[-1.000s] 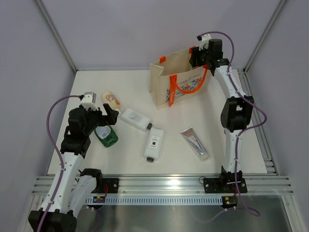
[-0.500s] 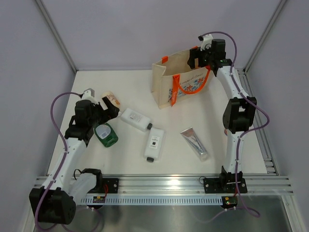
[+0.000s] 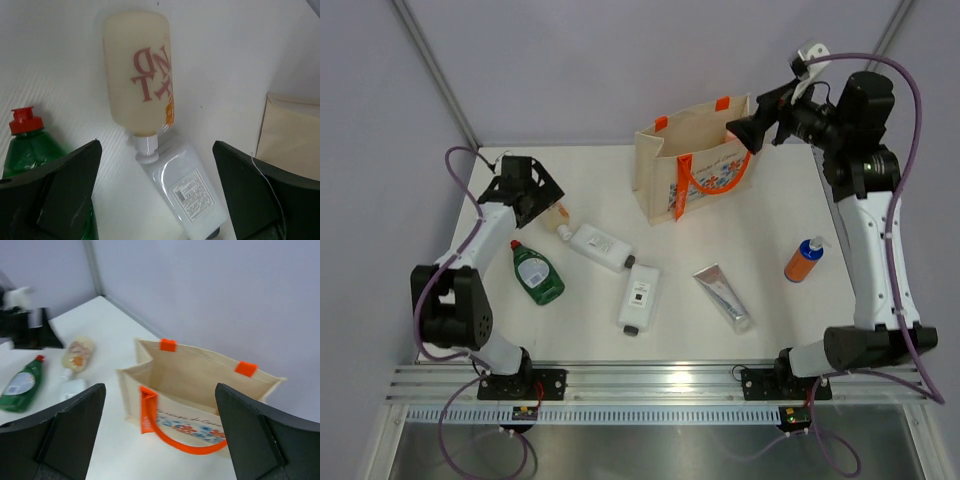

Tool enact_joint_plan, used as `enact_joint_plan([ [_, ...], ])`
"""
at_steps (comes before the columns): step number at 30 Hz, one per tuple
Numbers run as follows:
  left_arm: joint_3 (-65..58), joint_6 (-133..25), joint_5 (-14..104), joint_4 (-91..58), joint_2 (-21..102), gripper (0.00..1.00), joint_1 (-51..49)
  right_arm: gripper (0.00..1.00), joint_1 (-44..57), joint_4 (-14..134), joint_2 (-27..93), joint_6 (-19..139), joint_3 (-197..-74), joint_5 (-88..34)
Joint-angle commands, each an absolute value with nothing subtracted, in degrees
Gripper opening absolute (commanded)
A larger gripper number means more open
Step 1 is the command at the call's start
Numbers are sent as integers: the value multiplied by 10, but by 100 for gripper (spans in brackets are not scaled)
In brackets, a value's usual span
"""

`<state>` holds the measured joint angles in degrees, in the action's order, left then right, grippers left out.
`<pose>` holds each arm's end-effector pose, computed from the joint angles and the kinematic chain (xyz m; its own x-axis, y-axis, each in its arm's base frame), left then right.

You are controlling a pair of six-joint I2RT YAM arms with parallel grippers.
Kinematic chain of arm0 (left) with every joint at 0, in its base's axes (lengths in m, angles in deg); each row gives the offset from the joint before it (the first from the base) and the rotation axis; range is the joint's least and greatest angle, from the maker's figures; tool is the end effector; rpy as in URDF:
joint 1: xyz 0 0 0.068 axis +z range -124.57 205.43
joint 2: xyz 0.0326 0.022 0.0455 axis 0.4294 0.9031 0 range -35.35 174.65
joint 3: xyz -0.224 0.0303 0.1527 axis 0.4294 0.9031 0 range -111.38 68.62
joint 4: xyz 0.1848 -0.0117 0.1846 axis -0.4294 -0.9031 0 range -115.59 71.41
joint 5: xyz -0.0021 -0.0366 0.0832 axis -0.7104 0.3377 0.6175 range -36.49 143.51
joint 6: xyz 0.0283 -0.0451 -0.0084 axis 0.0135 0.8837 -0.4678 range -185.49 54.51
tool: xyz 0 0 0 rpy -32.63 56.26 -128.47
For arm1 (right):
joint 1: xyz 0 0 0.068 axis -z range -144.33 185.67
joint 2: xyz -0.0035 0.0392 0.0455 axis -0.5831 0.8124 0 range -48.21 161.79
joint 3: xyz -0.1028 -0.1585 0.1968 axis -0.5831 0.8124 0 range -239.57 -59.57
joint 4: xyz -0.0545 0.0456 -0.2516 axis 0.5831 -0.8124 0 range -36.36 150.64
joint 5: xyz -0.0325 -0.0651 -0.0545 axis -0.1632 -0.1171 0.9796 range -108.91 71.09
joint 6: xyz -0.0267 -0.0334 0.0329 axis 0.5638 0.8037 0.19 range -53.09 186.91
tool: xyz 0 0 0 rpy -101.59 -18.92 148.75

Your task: Place the personal care products into the canvas bag

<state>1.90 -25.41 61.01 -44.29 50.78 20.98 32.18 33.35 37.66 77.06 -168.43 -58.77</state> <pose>0.3296 -0.0211 0.2747 -0.5308 -0.5989 -0.5997 -0.4661 0.7972 -0.3836 0.3022 0.0413 0.5201 0.0470 -0.1327 -0.9900 -0.6871 0.7151 -0.1285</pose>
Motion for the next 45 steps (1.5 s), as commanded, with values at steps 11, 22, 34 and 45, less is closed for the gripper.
enact_joint_plan([
  [11,-125,-302,635,-486,724,99,212,100,325,371,175,783,-1266,-722],
  [22,-230,-324,609,-527,856,86,225,99,341,390,153,776,-1229,-760],
  [34,-182,-421,528,-431,670,0,195,100,386,402,130,769,-1217,-788],
  [45,-266,-609,482,-272,518,0,-7,100,427,419,102,750,-1209,-805],
])
